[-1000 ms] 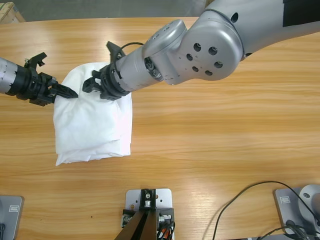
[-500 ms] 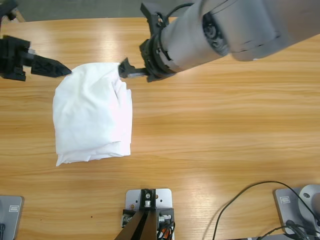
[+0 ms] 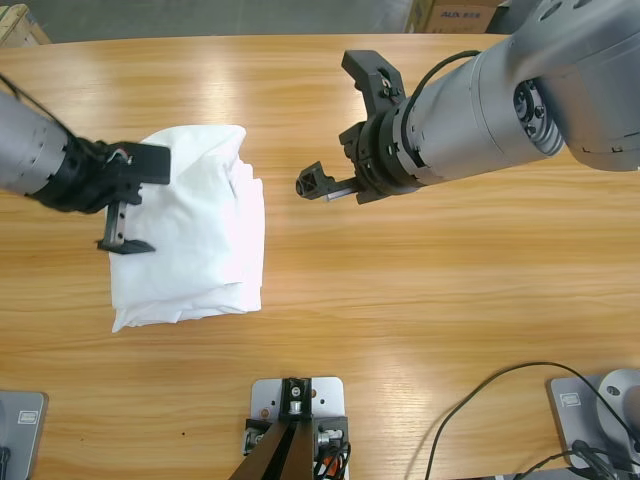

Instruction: Fold clothes

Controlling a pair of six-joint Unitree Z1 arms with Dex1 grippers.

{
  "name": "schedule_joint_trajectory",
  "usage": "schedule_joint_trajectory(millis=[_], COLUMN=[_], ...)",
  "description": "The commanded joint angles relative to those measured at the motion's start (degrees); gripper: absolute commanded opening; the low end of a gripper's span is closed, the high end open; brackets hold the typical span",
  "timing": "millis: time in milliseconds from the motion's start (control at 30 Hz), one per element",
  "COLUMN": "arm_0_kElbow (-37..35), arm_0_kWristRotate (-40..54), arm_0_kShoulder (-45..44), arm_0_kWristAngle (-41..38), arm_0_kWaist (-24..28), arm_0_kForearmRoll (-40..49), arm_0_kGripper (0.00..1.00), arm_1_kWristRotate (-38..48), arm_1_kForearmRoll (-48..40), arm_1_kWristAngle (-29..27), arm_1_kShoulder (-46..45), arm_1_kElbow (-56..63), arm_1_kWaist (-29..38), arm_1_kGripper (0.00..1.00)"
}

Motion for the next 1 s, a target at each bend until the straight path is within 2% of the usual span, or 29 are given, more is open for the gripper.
schedule_joint_trajectory(millis=[33,133,367,600,1000], arm_0_kElbow=[-9.79,-9.95,-6.20,-6.89,-2.32], arm_0_kWristRotate=[1.19,1.78,2.87,3.74,1.47], arm_0_kShoulder=[4.33,8.02,9.14,24.26,26.25], arm_0_kWristAngle=[0.23,-2.24,-3.31,-5.61,-7.81], arm_0_kWaist=[1.02,1.02,1.23,1.09,0.44], arm_0_kForearmRoll=[1.65,4.18,6.07,1.23,0.63], arm_0_kGripper=[0.987,0.987,0.987,0.990,1.000], arm_1_kWristRotate=[0.07,0.07,0.12,0.95,1.76], arm_1_kForearmRoll=[-1.20,-1.78,-1.80,-1.87,-2.31], arm_1_kWristAngle=[1.70,2.30,2.59,2.47,2.10], arm_1_kShoulder=[1.36,1.89,2.13,0.73,-0.29], arm_1_kElbow=[1.62,1.39,2.66,5.28,8.14], arm_1_kWaist=[-0.60,-0.60,-0.60,-0.60,-2.10], arm_1_kGripper=[1.000,1.000,1.000,1.000,1.000])
